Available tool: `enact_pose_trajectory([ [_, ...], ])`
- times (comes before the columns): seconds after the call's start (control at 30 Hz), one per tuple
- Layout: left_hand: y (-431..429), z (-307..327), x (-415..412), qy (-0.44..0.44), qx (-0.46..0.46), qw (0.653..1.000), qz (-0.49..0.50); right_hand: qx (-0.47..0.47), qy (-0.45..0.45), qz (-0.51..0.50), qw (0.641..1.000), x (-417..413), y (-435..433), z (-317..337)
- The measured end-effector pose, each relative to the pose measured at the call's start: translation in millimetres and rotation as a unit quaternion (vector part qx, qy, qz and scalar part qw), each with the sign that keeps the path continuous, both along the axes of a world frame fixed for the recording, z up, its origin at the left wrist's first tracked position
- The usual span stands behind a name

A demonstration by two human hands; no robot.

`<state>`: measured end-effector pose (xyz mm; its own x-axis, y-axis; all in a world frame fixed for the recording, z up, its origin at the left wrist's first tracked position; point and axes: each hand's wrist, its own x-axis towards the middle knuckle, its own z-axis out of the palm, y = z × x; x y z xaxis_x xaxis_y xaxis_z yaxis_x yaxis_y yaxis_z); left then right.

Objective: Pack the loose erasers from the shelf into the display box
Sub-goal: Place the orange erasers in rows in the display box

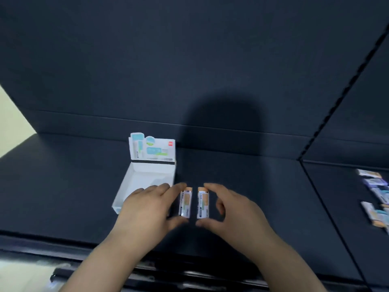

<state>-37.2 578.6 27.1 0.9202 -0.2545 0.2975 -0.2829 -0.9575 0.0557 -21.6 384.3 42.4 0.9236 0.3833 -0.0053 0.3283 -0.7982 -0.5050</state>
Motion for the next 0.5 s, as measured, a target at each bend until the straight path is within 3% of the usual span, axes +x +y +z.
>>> enact_pose_trajectory([
  [0.27,104,8,28,0.004,0.004,1.0,0.014,0.062,-0.01,-0.044,0.997,8,93,2],
  [0.5,119,7,60,0.096,0.013,0.992,0.083,-0.03,-0.044,-0.014,0.998,40,119,11],
])
